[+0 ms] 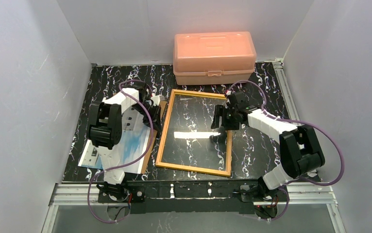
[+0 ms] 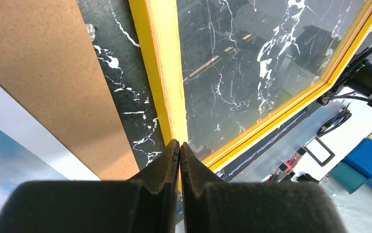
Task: Put the photo into the frame
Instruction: Place the photo frame item in the photo frame.
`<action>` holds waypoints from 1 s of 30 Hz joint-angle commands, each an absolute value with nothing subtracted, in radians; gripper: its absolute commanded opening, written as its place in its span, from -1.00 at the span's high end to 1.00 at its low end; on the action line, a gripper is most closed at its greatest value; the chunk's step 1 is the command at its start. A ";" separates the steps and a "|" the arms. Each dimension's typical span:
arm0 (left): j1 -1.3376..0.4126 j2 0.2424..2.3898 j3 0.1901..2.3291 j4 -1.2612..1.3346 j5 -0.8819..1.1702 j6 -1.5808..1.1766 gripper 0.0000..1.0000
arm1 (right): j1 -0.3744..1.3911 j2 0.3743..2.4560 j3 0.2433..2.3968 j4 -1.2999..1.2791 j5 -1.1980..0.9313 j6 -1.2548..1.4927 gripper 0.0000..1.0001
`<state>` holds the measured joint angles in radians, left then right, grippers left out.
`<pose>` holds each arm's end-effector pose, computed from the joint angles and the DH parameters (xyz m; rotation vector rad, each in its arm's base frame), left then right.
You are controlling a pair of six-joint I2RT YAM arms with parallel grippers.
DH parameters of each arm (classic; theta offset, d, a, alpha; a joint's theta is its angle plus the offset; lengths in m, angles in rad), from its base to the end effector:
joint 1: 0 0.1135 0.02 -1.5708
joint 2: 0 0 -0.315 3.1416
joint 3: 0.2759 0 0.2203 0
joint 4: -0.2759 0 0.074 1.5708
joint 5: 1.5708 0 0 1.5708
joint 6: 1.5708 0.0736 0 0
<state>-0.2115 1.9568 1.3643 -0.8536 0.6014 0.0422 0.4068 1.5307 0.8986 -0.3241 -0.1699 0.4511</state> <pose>0.3478 -0.1173 0.2031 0.4271 2.9004 -0.9212 0.2691 0.1295 0.2317 -0.0126 2.5995 0.5442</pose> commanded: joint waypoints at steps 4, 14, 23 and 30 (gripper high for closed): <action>-0.168 1.922 1.415 -0.919 0.644 0.064 0.92 | 0.476 1.525 0.993 -0.388 -0.046 0.429 -0.61; -0.088 1.871 1.449 -1.011 0.633 0.150 0.66 | 0.643 1.506 1.119 -0.425 0.074 0.483 -0.58; -0.187 1.856 1.324 -0.917 0.547 0.206 0.74 | 0.490 1.281 0.982 -0.479 0.199 0.538 -0.80; -0.243 1.836 1.254 -0.855 0.504 0.277 0.77 | 0.255 1.245 0.839 -0.425 0.036 0.561 -0.97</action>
<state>-0.2230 1.9011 1.2846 -0.8822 0.5377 0.2150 0.3328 1.2381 0.9058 -0.4454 0.1280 0.5285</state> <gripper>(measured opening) 0.119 0.984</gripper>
